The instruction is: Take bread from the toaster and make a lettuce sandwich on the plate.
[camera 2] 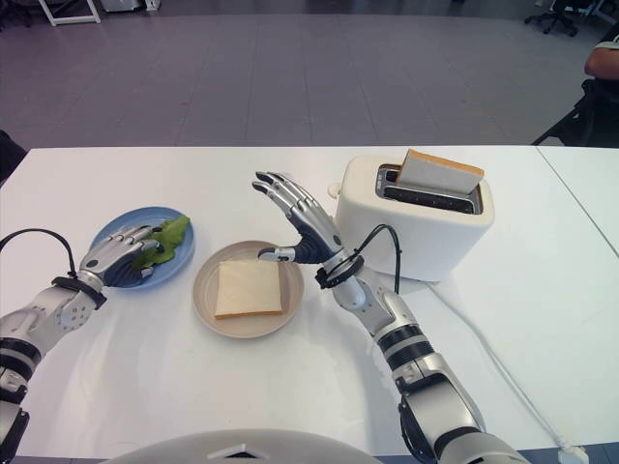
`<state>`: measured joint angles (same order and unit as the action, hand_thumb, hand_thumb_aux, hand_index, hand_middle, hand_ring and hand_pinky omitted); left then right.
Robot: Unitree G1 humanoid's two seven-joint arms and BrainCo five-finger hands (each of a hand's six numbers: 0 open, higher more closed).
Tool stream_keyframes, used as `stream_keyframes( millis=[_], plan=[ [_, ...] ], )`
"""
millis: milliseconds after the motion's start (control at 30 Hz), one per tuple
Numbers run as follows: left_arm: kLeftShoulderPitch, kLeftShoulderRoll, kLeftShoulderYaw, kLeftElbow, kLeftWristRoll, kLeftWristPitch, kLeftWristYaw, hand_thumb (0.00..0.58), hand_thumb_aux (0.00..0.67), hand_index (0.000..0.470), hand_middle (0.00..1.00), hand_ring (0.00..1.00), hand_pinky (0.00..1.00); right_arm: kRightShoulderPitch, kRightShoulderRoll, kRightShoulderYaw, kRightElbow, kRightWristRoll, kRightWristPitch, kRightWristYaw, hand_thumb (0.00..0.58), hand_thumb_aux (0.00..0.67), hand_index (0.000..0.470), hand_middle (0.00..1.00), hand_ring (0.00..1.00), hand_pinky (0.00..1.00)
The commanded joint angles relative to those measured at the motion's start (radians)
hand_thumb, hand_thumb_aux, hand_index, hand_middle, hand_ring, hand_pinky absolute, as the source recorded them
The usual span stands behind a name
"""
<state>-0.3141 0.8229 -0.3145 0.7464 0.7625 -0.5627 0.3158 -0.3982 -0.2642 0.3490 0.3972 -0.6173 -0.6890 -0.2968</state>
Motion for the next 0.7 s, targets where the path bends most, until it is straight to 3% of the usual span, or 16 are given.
stream_keyframes(
  millis=[33,367,500,533,567,700],
  plan=[
    [-0.005,0.004,0.034,-0.032,-0.03,-0.043,0.054,0.58,0.67,0.47,0.0,0.0,0.0,0.017,0.0,-0.019,-0.035,0.02,-0.003,0.01,0.0,0.0,0.0,0.0,0.0,0.0],
    [0.013,0.011,0.099,-0.119,-0.072,-0.104,0.087,0.58,0.67,0.47,0.0,0.0,0.0,0.018,0.002,-0.039,-0.059,0.035,-0.006,0.017,0.0,0.0,0.0,0.0,0.0,0.0],
    [0.011,0.004,0.096,-0.112,-0.059,-0.061,0.077,0.58,0.67,0.47,0.0,0.0,0.0,0.018,0.002,-0.043,-0.059,0.034,-0.007,0.02,0.0,0.0,0.0,0.0,0.0,0.0],
    [0.007,0.006,0.089,-0.099,-0.042,-0.032,0.077,0.382,0.279,0.195,0.0,0.0,0.0,0.019,0.003,-0.044,-0.059,0.034,-0.007,0.021,0.0,0.0,0.0,0.0,0.0,0.0],
    [0.006,0.008,0.084,-0.086,-0.027,0.001,0.077,0.0,0.0,0.0,0.0,0.0,0.0,0.02,0.003,-0.043,-0.06,0.034,-0.007,0.023,0.0,0.0,0.0,0.0,0.0,0.0],
    [0.015,0.017,0.064,-0.064,0.005,0.064,0.054,0.0,0.0,0.0,0.0,0.0,0.0,0.025,0.002,-0.043,-0.061,0.034,-0.008,0.027,0.0,0.0,0.0,0.0,0.0,0.0]
  ],
)
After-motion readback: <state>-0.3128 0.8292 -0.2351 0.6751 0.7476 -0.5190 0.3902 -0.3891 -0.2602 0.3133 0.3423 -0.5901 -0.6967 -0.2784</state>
